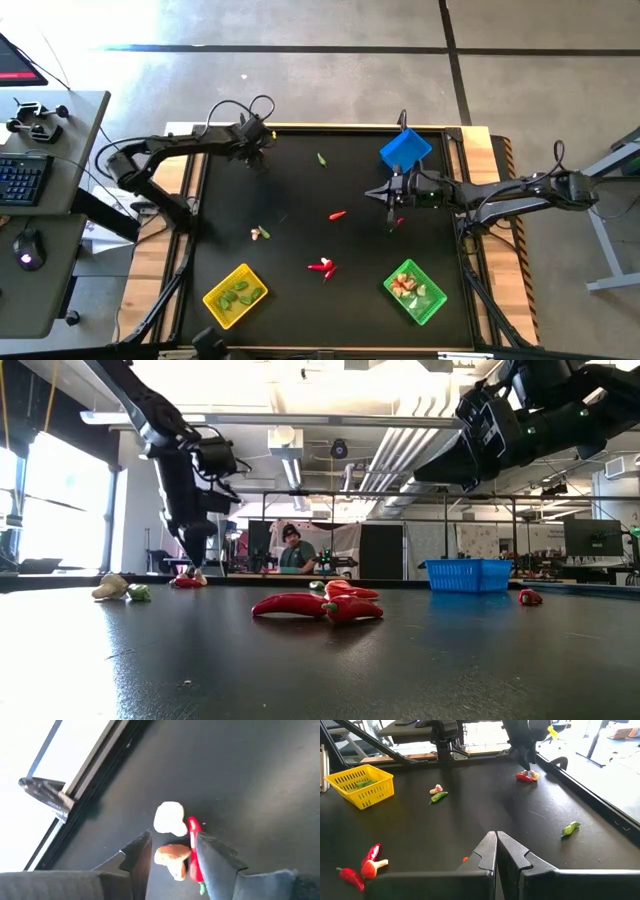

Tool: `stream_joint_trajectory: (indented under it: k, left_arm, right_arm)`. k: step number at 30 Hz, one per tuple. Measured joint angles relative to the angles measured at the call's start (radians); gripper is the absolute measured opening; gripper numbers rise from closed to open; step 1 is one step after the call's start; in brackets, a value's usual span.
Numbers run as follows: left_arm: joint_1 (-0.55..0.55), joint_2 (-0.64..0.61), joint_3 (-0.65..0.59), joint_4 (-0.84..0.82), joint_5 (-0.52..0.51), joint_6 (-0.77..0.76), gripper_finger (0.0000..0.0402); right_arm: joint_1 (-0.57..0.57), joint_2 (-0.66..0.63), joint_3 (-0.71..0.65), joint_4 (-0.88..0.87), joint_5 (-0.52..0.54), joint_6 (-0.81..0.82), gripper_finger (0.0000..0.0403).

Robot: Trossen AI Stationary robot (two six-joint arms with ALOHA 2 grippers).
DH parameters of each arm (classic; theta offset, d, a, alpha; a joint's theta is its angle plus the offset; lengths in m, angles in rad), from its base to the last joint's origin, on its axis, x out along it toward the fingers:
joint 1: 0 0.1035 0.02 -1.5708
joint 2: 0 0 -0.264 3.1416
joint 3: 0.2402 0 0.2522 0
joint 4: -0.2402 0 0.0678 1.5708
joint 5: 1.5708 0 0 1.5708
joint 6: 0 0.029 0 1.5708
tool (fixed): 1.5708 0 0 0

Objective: Sort produce into baskets
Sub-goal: Put the red mushroom into the green bin

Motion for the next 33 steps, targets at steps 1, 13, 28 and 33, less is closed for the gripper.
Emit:
stream_joint_trajectory:
  k: [1, 13, 28, 33]
  left_arm:
    - [0.003, 0.01, 0.0, 0.002, -0.014, -0.009, 0.0146]
    - [0.038, 0.116, 0.0, 0.1, -0.07, -0.031, 0.0158]
    - [0.03, 0.128, 0.0, 0.148, -0.059, 0.069, 0.0021]
    - [0.019, 0.116, 0.0, 0.139, -0.055, 0.073, 0.0011]
  right_arm:
    - [0.0, 0.0, 0.0, -0.001, 0.0, 0.0, 0.0]
    - [0.0, 0.0, 0.0, -0.001, 0.0, 0.003, 0.0]
    - [0.0, 0.0, 0.0, -0.021, 0.039, 0.008, 0.0]
    - [0.0, 0.0, 0.0, -0.023, 0.039, 0.01, 0.0]
